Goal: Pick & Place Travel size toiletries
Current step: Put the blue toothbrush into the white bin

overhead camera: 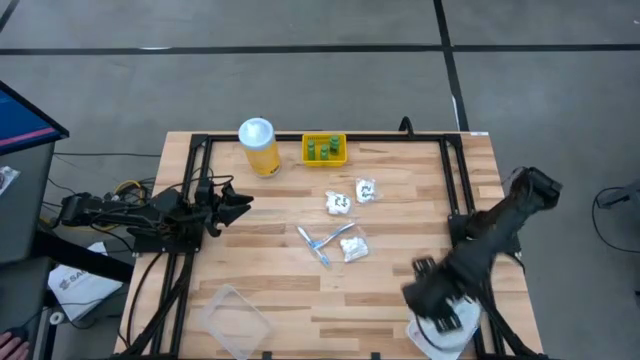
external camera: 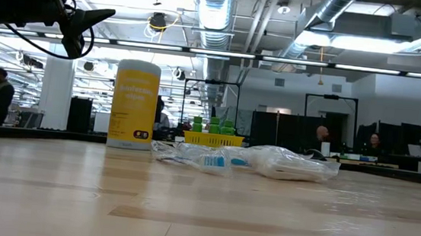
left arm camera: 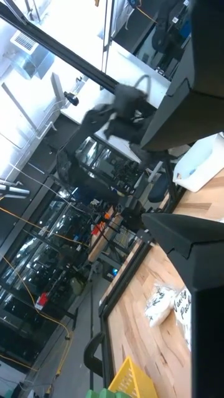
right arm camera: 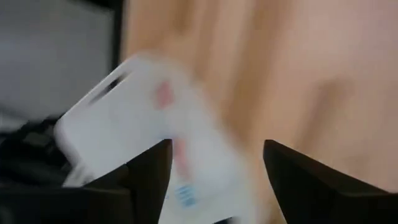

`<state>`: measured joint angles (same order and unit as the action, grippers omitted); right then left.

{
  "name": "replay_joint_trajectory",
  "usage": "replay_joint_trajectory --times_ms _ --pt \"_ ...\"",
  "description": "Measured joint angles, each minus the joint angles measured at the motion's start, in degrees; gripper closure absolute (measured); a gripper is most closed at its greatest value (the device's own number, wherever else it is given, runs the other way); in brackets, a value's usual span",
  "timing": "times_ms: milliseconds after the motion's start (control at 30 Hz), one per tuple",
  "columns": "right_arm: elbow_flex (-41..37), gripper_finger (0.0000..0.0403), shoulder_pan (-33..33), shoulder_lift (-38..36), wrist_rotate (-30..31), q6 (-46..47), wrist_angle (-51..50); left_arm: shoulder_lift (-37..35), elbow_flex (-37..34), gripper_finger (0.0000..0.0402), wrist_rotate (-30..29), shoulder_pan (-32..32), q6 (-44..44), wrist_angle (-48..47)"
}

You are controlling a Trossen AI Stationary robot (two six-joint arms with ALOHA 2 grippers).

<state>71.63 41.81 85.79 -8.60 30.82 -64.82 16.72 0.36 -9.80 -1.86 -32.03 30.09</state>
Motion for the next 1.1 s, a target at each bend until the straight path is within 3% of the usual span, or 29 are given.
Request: replay_joint_trajectory --times_ms 233,467,833,1100 --pt "6.23 0.0154 -20.15 -1.6 8.24 -22.2 1.24 -0.01 0.02 0.023 0.01 0.0 0.01 0.0" --pt "14.89 0.0154 -33.76 8.53 8.28 -42.56 6.18 0.0 0.01 0.023 -0.01 -0.01 0.01 0.0" --pt "29.6 0.0154 -39.04 29.87 5.71 -57.25 8.67 -0.01 0.02 0.023 0.0 0.01 0.01 0.0" --pt "31.27 0.0154 -38.94 40.82 5.57 -60.36 8.48 -0.01 0.01 0.023 -0.01 0.01 0.01 -0.01"
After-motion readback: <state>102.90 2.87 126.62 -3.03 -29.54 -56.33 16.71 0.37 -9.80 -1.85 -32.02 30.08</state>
